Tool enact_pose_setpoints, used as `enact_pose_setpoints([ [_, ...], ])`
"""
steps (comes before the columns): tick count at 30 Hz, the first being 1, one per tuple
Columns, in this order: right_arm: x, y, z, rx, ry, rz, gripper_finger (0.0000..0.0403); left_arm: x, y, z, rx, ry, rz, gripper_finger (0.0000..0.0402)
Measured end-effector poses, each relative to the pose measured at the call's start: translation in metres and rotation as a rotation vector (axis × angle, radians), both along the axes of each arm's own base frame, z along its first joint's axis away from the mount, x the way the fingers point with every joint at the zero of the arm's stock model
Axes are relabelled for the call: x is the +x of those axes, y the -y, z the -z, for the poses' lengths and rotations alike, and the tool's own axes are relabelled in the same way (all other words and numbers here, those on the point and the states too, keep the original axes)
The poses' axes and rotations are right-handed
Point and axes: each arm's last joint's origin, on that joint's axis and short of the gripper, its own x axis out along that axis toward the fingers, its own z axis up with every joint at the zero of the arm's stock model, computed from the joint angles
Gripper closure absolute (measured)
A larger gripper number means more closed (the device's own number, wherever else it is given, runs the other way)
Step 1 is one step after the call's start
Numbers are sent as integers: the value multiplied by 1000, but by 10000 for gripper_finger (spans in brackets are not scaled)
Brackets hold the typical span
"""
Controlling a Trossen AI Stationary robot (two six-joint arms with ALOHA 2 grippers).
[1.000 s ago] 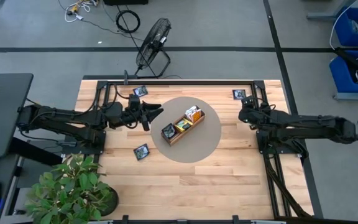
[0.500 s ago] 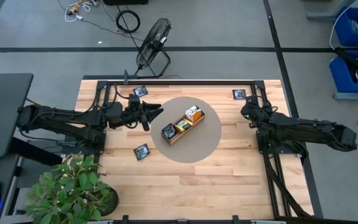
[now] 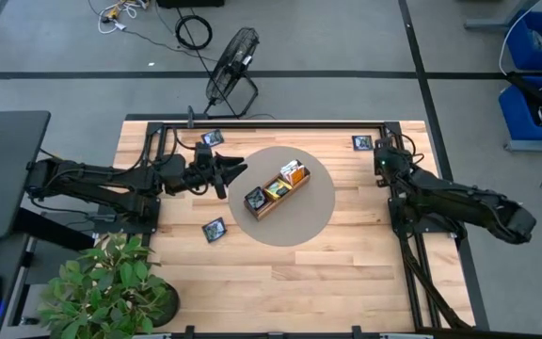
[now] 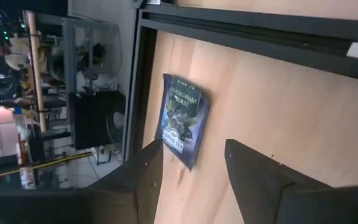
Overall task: Pick & Place Tea
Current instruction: Put the black tea bag into the left section of the wooden organizer
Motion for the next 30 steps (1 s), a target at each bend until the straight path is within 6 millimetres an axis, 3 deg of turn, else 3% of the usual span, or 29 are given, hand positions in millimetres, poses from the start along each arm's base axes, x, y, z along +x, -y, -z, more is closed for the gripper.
enact_pose_setpoints([
  [6, 2, 5, -1, 14, 73, -29, 220, 0, 0, 0, -8, 4, 0, 242],
  [17, 5, 18, -16, -97, -59, -67, 221, 0, 0, -1, -7, 19, 1, 241],
  [30, 9, 29, -2, -10, -73, -71, 221, 0, 0, -1, 3, 14, 1, 241],
])
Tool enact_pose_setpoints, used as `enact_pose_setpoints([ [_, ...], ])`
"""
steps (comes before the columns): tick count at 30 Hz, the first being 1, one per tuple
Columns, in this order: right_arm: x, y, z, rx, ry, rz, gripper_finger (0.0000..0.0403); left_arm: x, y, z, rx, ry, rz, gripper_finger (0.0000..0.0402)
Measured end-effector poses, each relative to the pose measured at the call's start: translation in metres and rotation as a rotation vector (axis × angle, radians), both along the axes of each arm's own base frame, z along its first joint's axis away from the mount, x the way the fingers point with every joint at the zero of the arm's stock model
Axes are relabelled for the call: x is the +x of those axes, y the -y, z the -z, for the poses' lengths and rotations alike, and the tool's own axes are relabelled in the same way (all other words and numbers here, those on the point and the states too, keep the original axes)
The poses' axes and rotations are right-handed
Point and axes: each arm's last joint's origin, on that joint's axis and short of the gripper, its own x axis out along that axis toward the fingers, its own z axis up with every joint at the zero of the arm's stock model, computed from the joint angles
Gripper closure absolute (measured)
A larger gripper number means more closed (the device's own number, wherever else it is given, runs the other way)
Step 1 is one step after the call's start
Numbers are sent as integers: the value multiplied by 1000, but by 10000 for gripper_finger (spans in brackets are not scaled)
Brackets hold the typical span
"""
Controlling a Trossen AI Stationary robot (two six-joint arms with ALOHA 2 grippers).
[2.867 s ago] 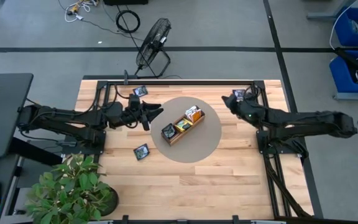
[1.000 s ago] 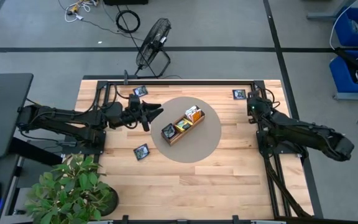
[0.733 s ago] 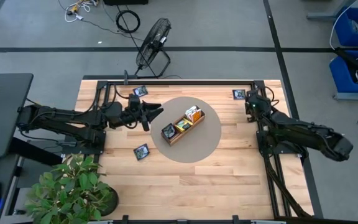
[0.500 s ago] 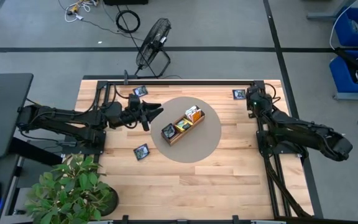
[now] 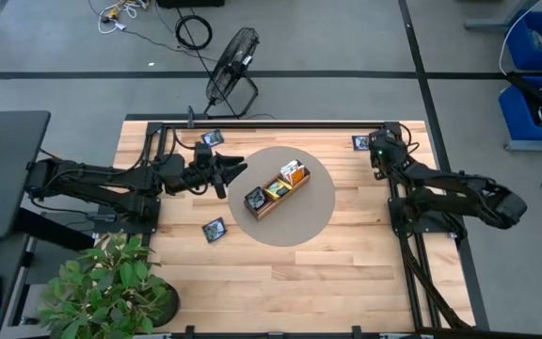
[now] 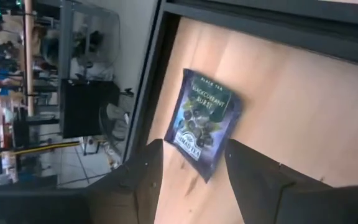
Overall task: Pick & Place Tea
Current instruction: Put the black tea bag into the left section of the wooden organizer
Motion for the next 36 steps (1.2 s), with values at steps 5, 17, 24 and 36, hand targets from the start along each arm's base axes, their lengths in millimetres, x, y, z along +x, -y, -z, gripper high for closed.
enact_pose_setpoints([
  [5, 0, 4, 4, 1, 13, 52, 221, 0, 0, 0, 0, 0, 0, 241],
  [17, 0, 14, 11, 129, 49, 90, 229, -1, -9, 0, -3, 1, -38, 241],
  [24, 2, 30, 3, 129, 38, 63, 230, -1, -13, 0, -4, 2, -40, 241],
  [36, 7, 42, -12, 183, -55, -31, 274, -1, -13, 0, 15, -5, -38, 241],
])
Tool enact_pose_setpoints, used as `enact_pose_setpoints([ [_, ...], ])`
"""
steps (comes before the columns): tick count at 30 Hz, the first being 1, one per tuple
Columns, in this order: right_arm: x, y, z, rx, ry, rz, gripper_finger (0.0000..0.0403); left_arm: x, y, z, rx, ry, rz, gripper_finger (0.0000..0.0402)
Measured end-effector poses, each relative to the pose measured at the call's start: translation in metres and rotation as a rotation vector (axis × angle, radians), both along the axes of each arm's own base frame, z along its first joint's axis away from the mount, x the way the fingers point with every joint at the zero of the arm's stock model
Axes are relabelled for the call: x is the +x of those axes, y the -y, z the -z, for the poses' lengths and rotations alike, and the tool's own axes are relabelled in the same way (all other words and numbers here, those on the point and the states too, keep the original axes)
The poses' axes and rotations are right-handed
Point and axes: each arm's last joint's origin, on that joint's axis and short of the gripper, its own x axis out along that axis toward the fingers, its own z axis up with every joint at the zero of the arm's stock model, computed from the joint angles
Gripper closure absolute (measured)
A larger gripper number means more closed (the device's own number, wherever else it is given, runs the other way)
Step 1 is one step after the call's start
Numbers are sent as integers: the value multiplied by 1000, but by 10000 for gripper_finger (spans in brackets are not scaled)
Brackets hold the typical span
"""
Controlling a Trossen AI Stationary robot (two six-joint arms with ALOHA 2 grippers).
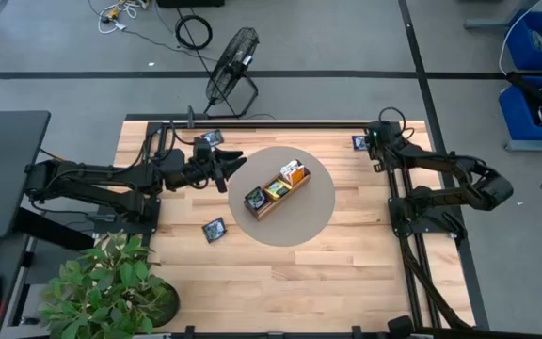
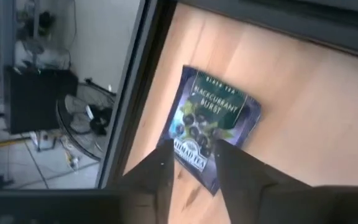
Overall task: Pick & Place Tea
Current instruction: Put the black tea bag into the left section of the wooden organizer
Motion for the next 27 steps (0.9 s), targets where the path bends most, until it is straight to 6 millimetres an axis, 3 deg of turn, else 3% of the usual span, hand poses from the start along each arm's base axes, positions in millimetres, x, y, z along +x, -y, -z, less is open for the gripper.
enact_pose_setpoints([
  [8, 9, -1, -10, 86, -48, -115, 392, 0, -3, 0, 0, 0, -3, 241],
  [15, 24, 7, -34, 75, -212, -253, 400, 0, -3, 0, 2, -1, -2, 241],
  [20, 32, 17, -29, 218, -327, -329, 401, 0, -3, 0, 7, -3, -2, 241],
  [27, 57, 51, -28, 272, -405, -431, 402, 0, -3, 0, 6, -1, 26, 241],
])
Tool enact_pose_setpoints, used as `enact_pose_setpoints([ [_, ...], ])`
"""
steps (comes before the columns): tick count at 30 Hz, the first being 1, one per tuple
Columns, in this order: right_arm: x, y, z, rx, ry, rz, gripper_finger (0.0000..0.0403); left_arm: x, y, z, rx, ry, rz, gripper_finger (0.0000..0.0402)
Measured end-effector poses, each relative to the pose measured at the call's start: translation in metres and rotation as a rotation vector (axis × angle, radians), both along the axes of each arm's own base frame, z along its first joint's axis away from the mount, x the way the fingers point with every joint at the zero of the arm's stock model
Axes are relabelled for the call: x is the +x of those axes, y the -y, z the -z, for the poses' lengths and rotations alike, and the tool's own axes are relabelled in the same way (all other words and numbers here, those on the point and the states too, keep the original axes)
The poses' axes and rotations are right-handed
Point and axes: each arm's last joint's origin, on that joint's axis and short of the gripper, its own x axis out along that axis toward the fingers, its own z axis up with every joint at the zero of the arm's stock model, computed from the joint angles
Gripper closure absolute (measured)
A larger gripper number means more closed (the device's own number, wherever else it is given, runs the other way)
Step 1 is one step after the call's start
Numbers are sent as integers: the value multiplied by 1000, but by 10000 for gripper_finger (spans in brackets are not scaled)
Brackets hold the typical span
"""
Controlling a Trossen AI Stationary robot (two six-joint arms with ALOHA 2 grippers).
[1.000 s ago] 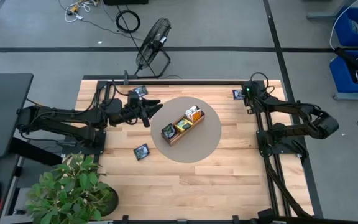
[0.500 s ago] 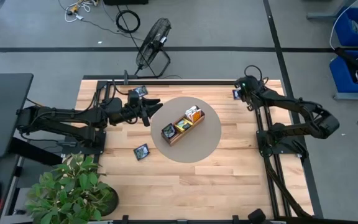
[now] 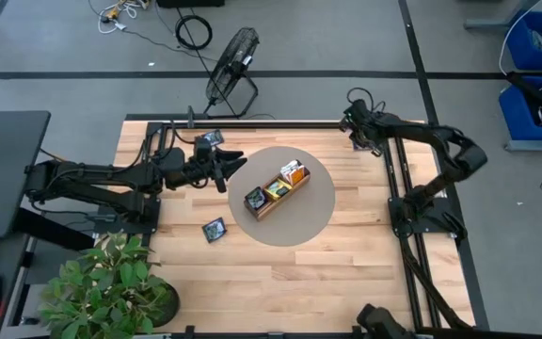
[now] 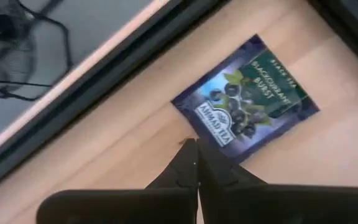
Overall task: Pick & Place Tea
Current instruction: Put the black tea bag into the left section of the wooden organizer
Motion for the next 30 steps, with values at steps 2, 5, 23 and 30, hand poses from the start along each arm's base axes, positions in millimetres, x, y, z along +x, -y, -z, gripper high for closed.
enact_pose_setpoints([
  [2, 0, 4, 4, 64, -47, 5, 402, 0, 0, 0, -4, 2, 11, 241],
  [5, 3, 8, 10, 164, -98, -11, 402, 0, 0, 0, -5, 3, 14, 241],
  [23, 3, 27, 10, 153, -177, 155, 403, 1, 2, -2, -8, 26, 62, 241],
  [30, 7, 32, 24, 293, -273, 119, 403, 1, 2, -2, -8, 29, 66, 241],
])
